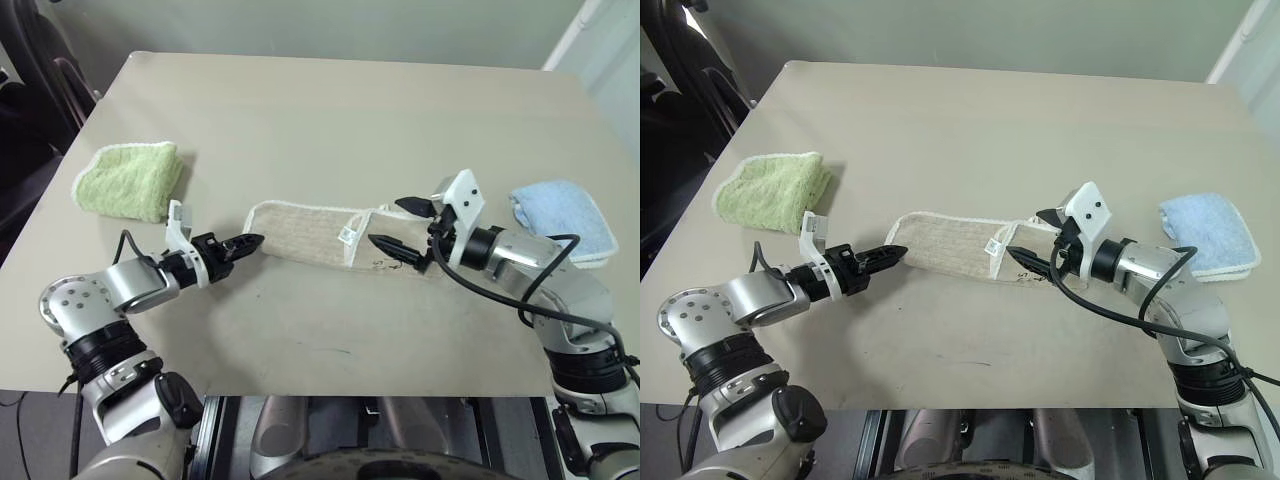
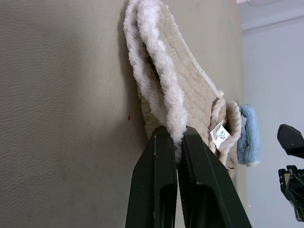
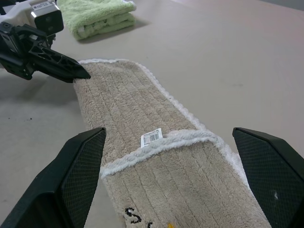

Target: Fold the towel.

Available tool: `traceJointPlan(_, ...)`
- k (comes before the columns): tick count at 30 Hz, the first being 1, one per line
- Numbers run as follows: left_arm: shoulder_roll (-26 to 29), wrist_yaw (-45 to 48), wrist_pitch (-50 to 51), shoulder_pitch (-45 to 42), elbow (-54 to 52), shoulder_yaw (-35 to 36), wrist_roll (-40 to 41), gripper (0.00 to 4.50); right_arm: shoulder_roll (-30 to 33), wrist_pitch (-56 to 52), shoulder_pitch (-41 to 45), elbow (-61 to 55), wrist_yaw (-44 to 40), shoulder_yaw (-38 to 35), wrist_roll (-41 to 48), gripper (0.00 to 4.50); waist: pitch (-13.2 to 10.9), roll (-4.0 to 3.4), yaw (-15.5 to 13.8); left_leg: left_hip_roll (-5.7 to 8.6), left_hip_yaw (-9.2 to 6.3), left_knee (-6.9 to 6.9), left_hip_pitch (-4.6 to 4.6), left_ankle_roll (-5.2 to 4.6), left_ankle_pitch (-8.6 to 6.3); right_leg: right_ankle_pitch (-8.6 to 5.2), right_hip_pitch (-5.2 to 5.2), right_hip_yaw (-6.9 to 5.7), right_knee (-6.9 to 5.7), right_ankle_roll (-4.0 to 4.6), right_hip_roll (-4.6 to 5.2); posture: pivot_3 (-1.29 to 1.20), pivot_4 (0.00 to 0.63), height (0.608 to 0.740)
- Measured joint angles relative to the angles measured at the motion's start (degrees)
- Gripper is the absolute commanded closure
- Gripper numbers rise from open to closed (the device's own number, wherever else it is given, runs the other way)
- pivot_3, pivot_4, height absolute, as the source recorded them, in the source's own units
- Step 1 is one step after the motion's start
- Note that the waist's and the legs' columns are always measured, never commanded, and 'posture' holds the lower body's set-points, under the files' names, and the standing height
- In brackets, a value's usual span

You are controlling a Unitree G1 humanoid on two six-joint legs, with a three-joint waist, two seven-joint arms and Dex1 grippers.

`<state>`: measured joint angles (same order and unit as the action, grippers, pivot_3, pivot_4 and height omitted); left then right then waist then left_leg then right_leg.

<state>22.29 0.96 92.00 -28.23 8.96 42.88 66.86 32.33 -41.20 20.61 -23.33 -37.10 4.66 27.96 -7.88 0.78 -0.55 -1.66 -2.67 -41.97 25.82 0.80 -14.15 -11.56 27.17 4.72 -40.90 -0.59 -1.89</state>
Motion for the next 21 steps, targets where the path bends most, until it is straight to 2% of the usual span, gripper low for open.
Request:
traceJointPlan(5,4.8,4.3,0.1,-3.5,0.2,-4.6,1.4,4.47,1.4,-0.5,-1.2,-2.0,-0.8,-3.1,1.8,0.0,-0.2,0.24,-0.3,0.01,-0.06,-0.02,0.09,0.03,0.03,0.02,0.04,-0.04,0.0,0.02,-0.01,0.0,0.15,0.697)
traceJointPlan(12,4.3,11.3,0.1,-14.3,0.3,-12.3,1.5,4.47,4.6,-2.5,-4.8,-4.7,-0.5,-10.6,4.9,0.0,-0.2,0.33,-0.7,0.04,-0.01,-0.1,0.14,0.08,-0.02,0.02,0.02,-0.02,0.01,0.03,0.03,0.0,0.15,0.697)
traceJointPlan(15,4.2,17.2,-0.2,-14.6,-2.7,-21.6,0.7,4.47,6.2,-3.5,-7.4,-6.4,0.4,-14.0,5.7,0.0,-0.2,0.34,-0.7,0.04,0.02,-0.11,0.14,0.41,0.05,-0.03,0.03,-0.01,0.01,0.08,0.03,0.0,0.15,0.697)
traceJointPlan(21,3.8,28.3,-3.9,-15.9,-2.1,-35.8,-4.3,4.47,6.7,-4.7,-11.4,-10.0,2.8,-18.0,6.8,0.0,-0.2,0.38,-0.7,0.02,0.03,-0.11,0.15,0.32,-0.02,-0.2,0.04,0.0,0.01,-0.2,0.02,0.0,0.15,0.697)
